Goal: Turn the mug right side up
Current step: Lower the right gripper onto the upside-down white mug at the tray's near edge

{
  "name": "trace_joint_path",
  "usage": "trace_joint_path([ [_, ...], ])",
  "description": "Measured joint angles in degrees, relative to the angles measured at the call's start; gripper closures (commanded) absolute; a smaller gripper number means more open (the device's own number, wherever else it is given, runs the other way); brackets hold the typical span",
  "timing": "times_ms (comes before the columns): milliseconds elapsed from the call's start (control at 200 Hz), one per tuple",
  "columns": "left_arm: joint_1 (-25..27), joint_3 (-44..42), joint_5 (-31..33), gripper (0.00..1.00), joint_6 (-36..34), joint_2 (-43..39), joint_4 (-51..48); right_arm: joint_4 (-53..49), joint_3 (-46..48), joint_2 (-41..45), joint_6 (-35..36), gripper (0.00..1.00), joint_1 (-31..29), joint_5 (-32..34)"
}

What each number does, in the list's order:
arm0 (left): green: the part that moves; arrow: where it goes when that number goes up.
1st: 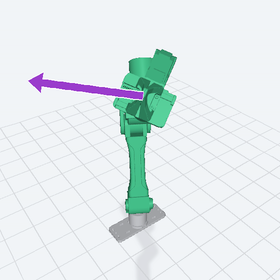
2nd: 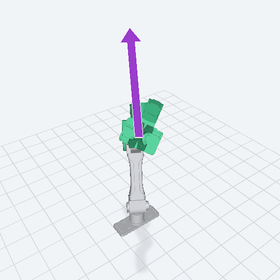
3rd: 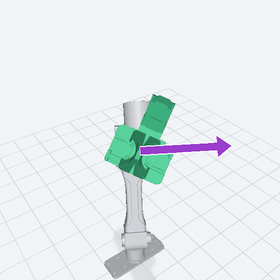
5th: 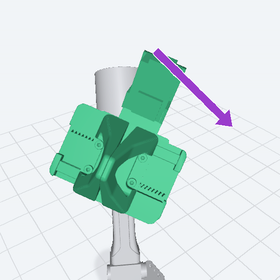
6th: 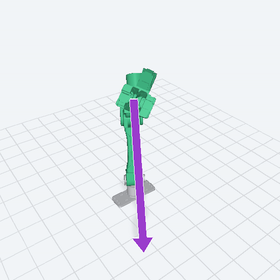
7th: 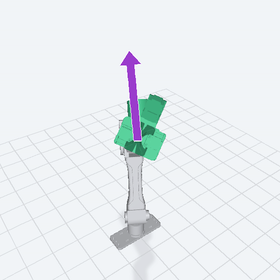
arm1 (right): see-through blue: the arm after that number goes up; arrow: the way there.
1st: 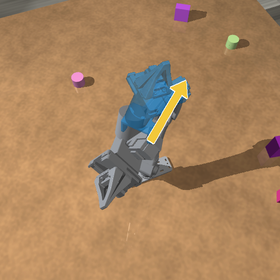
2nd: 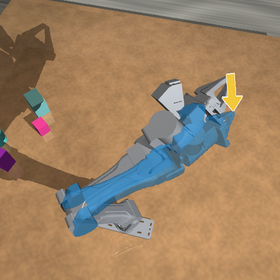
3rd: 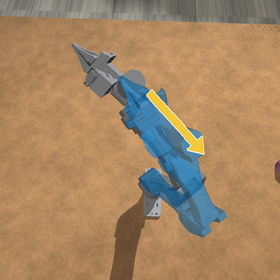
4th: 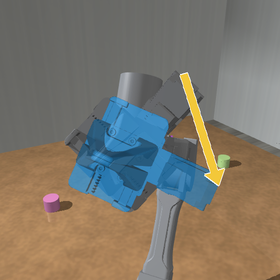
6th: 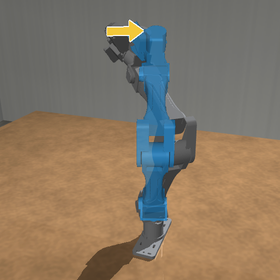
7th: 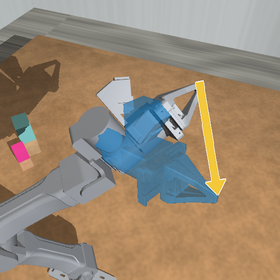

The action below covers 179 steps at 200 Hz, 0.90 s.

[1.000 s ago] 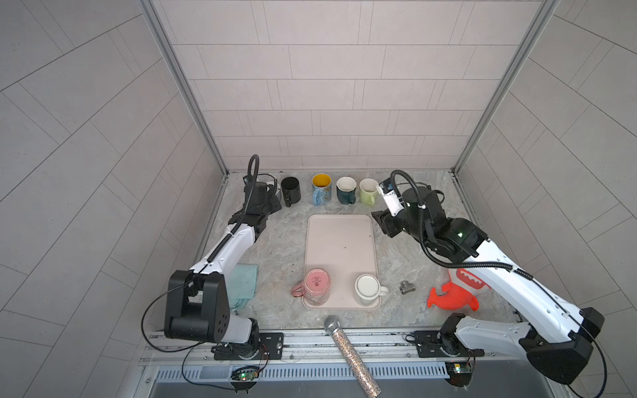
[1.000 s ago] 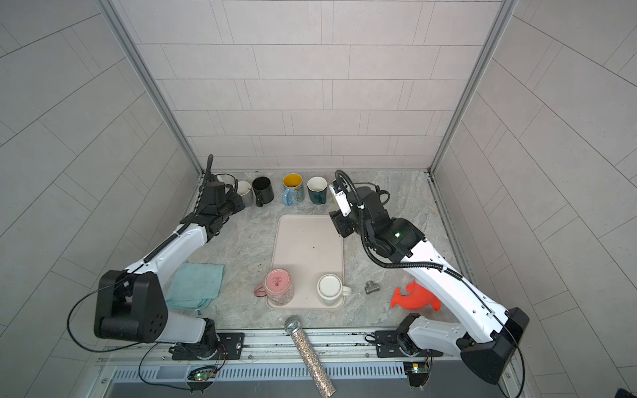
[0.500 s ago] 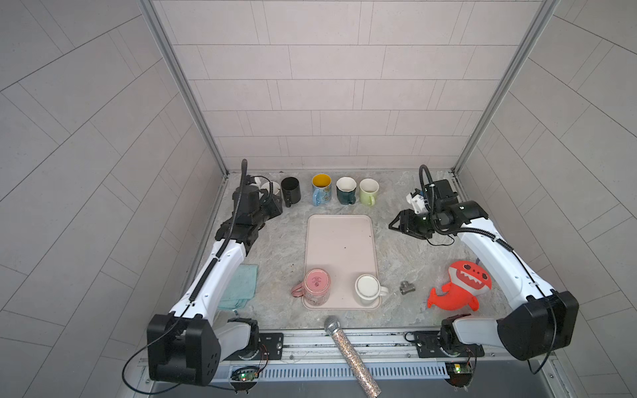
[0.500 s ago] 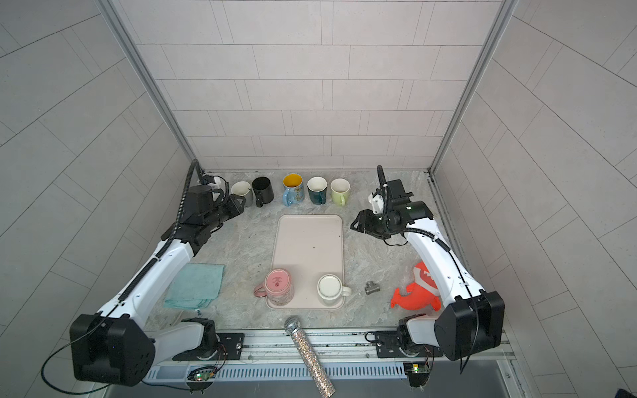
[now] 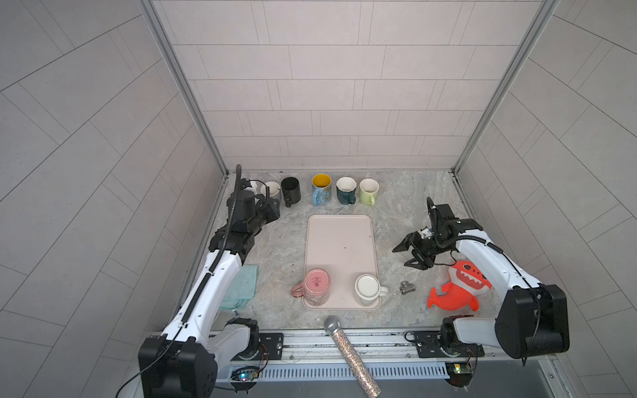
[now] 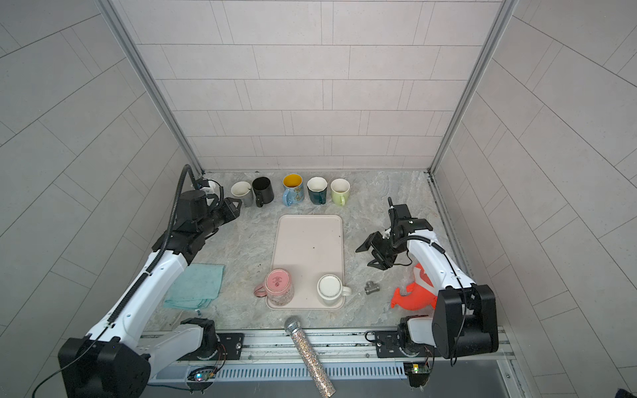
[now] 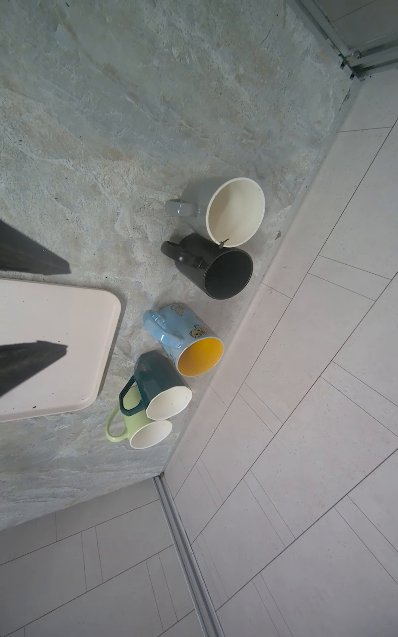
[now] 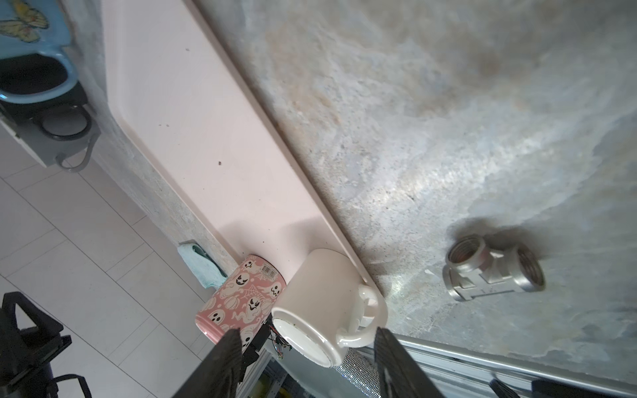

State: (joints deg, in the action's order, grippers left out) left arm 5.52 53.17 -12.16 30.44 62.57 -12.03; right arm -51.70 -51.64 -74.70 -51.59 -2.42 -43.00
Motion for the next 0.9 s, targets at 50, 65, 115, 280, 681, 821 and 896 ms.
trace_joint_path([
  [50,0.0,0.0,0.0,0.62,0.0,0.0,-0.3,0.4,1.9,0.6,-1.8,0.36,0.2,-0.2],
  [65,0.0,0.0,0.0,0.62,0.0,0.0,-0.4,0.7,2.6,0.8,-2.3,0.36,0.2,-0.3],
  [115,0.0,0.0,0.0,0.62,0.0,0.0,-0.7,1.4,4.4,1.7,-4.4,0.35,0.2,-0.6],
  [280,0.0,0.0,-0.1,0.62,0.0,0.0,-1.0,1.9,9.0,6.7,-9.9,0.31,0.2,-0.7],
  [681,0.0,0.0,-0.3,0.62,0.7,0.0,-1.7,11.7,22.1,17.8,-28.7,0.26,-5.9,-1.8],
  [821,0.0,0.0,-0.2,0.62,0.7,0.0,-1.7,18.9,25.6,18.1,-36.2,0.25,-11.7,-1.6],
  [896,0.0,0.0,-0.2,0.62,0.7,0.0,-1.8,22.7,26.9,17.9,-39.3,0.25,-14.0,-1.5],
])
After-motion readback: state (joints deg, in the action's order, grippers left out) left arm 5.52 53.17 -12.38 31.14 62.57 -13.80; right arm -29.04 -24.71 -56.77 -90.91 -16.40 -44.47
